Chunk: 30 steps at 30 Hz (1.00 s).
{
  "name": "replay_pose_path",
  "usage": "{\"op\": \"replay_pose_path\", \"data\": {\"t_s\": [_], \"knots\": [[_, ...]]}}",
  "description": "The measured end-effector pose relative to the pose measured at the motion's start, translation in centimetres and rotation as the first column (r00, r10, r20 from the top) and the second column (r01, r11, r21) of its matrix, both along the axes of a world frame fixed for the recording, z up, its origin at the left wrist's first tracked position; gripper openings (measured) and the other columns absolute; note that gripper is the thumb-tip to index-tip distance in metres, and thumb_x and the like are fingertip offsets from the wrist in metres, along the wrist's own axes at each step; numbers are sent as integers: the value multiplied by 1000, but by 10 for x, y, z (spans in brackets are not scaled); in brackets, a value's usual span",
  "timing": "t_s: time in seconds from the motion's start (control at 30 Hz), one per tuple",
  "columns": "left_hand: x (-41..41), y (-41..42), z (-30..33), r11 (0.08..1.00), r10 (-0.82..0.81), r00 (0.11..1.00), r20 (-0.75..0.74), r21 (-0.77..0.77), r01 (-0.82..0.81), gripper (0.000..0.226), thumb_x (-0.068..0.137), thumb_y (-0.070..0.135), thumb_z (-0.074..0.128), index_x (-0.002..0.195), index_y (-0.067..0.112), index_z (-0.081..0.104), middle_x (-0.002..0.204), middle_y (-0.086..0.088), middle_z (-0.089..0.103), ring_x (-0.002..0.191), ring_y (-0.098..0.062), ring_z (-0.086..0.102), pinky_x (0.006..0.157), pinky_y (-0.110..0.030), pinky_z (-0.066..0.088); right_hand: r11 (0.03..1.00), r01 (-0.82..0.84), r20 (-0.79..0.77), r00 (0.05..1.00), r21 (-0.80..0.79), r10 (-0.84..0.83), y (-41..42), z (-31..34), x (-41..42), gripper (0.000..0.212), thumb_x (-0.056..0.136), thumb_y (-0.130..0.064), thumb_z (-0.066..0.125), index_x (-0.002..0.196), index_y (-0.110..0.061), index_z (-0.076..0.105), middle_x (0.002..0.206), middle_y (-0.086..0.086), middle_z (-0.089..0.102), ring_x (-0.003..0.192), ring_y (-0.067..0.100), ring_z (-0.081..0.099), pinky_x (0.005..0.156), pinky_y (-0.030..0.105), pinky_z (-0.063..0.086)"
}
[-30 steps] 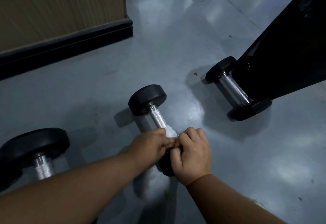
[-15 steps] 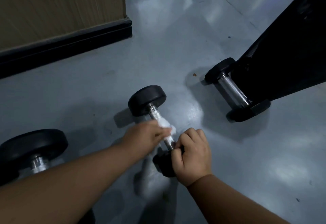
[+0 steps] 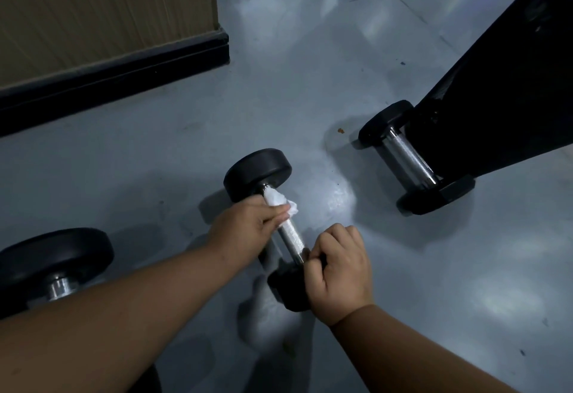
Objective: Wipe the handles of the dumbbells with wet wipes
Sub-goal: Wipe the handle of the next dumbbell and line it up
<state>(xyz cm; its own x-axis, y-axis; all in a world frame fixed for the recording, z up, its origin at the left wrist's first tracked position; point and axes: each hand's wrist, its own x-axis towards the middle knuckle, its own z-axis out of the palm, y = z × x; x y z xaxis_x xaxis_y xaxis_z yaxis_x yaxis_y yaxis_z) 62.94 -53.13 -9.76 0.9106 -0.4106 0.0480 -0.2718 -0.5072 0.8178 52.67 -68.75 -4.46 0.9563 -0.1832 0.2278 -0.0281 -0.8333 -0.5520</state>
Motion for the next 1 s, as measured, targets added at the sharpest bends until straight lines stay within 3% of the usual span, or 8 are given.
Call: {"op": "replay_pose_path", "data": {"t_s": [0.2, 0.37, 0.53, 0.67, 0.73, 0.83, 0.93, 1.0], "knots": [[-33, -8, 1, 931, -341, 937, 75, 169, 325, 38, 93, 63, 35, 127, 53, 50, 93, 8, 57, 84, -19, 65, 67, -36, 53, 1000, 1, -1, 1000, 20, -1, -5, -2, 2, 12, 75, -21, 49, 64, -15, 49, 73, -2, 45, 73, 20, 40, 64, 33, 36], [15, -4, 4, 997, -28, 999, 37, 75, 25, 44, 91, 65, 40, 118, 46, 70, 120, 12, 67, 113, -12, 63, 91, -32, 52, 998, -2, 3, 1000, 55, 2, -9, -3, 2, 9, 72, -18, 48, 64, -15, 50, 73, -2, 48, 73, 22, 43, 63, 39, 39], [-34, -13, 3, 916, -356, 932, 63, 223, 334, 37, 93, 58, 36, 124, 51, 56, 91, 6, 55, 79, -22, 64, 62, -39, 53, 998, -8, 7, 1000, 66, 7, -10, -2, 3, 12, 74, -20, 48, 64, -14, 50, 72, -2, 47, 73, 22, 42, 64, 38, 39], [14, -9, 9, 976, -140, 990, -15, 164, 141, 54, 86, 72, 30, 117, 49, 68, 113, 16, 65, 110, -10, 62, 89, -30, 51, 995, 11, 4, 1000, 96, -12, -15, -3, 5, 11, 73, -18, 46, 63, -14, 50, 72, -2, 48, 73, 21, 43, 64, 38, 39], [10, -9, 5, 983, -129, 990, 63, 138, 120, 43, 92, 64, 37, 117, 48, 68, 116, 12, 67, 109, -15, 65, 86, -34, 55, 995, 10, -1, 1000, 98, -10, -14, -4, 4, 11, 73, -19, 46, 64, -14, 50, 72, -2, 48, 73, 21, 43, 64, 38, 39], [-31, -22, 11, 931, -303, 952, 43, 228, 286, 33, 98, 60, 37, 124, 51, 54, 95, 8, 56, 88, -20, 64, 70, -37, 55, 995, -5, -3, 1000, 103, 5, -16, -4, 4, 13, 74, -20, 46, 64, -13, 49, 72, -1, 47, 72, 22, 42, 65, 38, 38], [-15, -27, 15, 888, -305, 951, 41, 373, 269, 38, 100, 64, 34, 118, 49, 63, 95, 8, 50, 93, -17, 61, 73, -34, 50, 992, 13, -7, 1000, 127, -13, -21, -4, 7, 14, 75, -20, 45, 63, -14, 48, 72, -1, 47, 73, 22, 43, 65, 36, 38], [4, -21, 15, 930, -223, 975, -14, 298, 217, 32, 99, 60, 46, 119, 49, 69, 102, 9, 59, 101, -14, 61, 82, -32, 50, 989, 19, -3, 1000, 144, -19, -25, -5, 9, 14, 74, -19, 44, 63, -14, 50, 72, -2, 48, 72, 22, 45, 66, 34, 38]]}}
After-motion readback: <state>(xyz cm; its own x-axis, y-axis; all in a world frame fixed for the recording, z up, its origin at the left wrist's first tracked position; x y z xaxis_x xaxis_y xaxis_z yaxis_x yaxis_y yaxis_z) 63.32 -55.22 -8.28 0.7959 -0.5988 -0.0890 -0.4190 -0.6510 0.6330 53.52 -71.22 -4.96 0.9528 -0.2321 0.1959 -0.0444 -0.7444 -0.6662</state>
